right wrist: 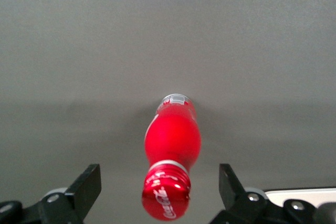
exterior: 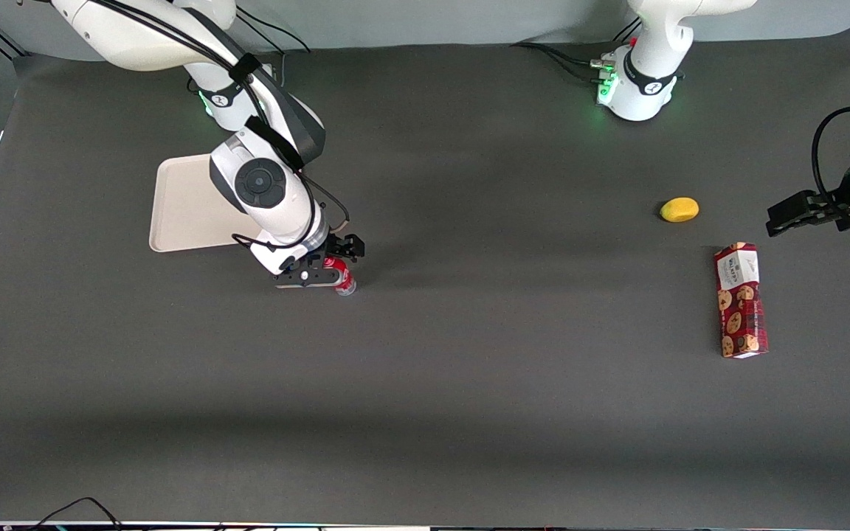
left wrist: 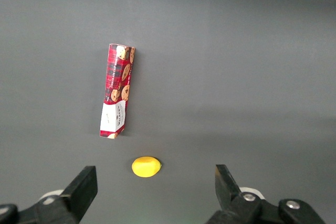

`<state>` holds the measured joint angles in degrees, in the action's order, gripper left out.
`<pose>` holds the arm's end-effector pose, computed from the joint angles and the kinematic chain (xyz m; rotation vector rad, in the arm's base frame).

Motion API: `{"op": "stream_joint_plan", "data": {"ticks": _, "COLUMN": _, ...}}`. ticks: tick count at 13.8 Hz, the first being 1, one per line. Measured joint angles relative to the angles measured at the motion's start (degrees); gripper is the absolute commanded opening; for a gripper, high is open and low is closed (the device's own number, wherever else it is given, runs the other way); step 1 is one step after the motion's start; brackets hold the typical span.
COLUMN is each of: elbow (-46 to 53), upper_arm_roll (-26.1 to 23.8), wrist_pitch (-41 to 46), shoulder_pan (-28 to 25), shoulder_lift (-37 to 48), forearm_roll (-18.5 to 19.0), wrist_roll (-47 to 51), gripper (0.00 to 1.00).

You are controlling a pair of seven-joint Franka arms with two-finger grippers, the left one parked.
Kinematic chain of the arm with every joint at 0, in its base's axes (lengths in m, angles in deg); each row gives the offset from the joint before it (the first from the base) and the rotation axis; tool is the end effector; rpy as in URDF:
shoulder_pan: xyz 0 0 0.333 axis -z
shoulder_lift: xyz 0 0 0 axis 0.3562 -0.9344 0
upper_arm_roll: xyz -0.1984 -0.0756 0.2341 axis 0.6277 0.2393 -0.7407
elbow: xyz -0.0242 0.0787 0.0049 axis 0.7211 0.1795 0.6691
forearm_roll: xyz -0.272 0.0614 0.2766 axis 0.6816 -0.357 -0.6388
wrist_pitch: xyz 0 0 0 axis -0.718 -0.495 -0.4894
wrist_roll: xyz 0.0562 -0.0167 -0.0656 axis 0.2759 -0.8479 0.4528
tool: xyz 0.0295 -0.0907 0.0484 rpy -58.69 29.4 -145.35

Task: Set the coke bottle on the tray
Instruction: 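Close the right gripper on the bottle's cap end, then lift the bottle and carry it with the right gripper onto the white tray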

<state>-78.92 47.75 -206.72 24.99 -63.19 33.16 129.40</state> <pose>0.5115 0.3081 0.3083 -3.1174 0.0075 0.0936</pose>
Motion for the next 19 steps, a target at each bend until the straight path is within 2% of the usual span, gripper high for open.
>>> {"op": "stream_joint_plan", "data": {"ticks": 1, "elbow": -0.3, "upper_arm_roll": 0.0, "wrist_pitch": 0.0, "shoulder_pan": 0.03, "shoulder_lift": 0.26, "forearm_roll": 0.04, "wrist_roll": 0.0, "gripper": 0.6}}
{"op": "stream_joint_plan", "data": {"ticks": 3, "elbow": -0.53, "upper_arm_roll": 0.0, "wrist_pitch": 0.0, "shoulder_pan": 0.05, "shoulder_lift": 0.47, "forearm_roll": 0.35, "wrist_roll": 0.01, "gripper": 0.39}}
{"op": "stream_joint_plan", "data": {"ticks": 4, "elbow": -0.53, "upper_arm_roll": 0.0, "wrist_pitch": 0.0, "shoulder_pan": 0.05, "shoulder_lift": 0.52, "forearm_roll": 0.42, "wrist_roll": 0.01, "gripper": 0.33}}
{"op": "stream_joint_plan", "data": {"ticks": 6, "elbow": -0.52, "upper_arm_roll": 0.0, "wrist_pitch": 0.0, "shoulder_pan": 0.1, "shoulder_lift": 0.67, "forearm_roll": 0.49, "wrist_roll": 0.03, "gripper": 0.25}}
{"op": "stream_joint_plan", "data": {"ticks": 9, "elbow": -0.53, "upper_arm_roll": 0.01, "wrist_pitch": -0.12, "shoulder_pan": 0.39, "shoulder_lift": 1.02, "forearm_roll": 0.54, "wrist_roll": 0.06, "gripper": 0.0}}
{"op": "stream_joint_plan", "data": {"ticks": 12, "elbow": -0.28, "upper_arm_roll": 0.02, "wrist_pitch": 0.25, "shoulder_pan": 0.61, "shoulder_lift": 2.23, "forearm_roll": 0.59, "wrist_roll": 0.09, "gripper": 0.0}}
{"op": "stream_joint_plan", "data": {"ticks": 15, "elbow": 1.95, "upper_arm_roll": 0.05, "wrist_pitch": 7.72, "shoulder_pan": 1.49, "shoulder_lift": 6.42, "forearm_roll": 0.62, "wrist_roll": -1.14, "gripper": 0.0}}
{"op": "stream_joint_plan", "data": {"ticks": 17, "elbow": 3.32, "upper_arm_roll": 0.71, "wrist_pitch": 12.88, "shoulder_pan": 3.11, "shoulder_lift": 10.48, "forearm_roll": 0.04, "wrist_roll": -6.92, "gripper": 0.0}}
{"op": "stream_joint_plan", "data": {"ticks": 19, "elbow": 3.24, "upper_arm_roll": 4.65, "wrist_pitch": 17.04, "shoulder_pan": 4.35, "shoulder_lift": 15.08, "forearm_roll": -4.12, "wrist_roll": -16.3, "gripper": 0.0}}
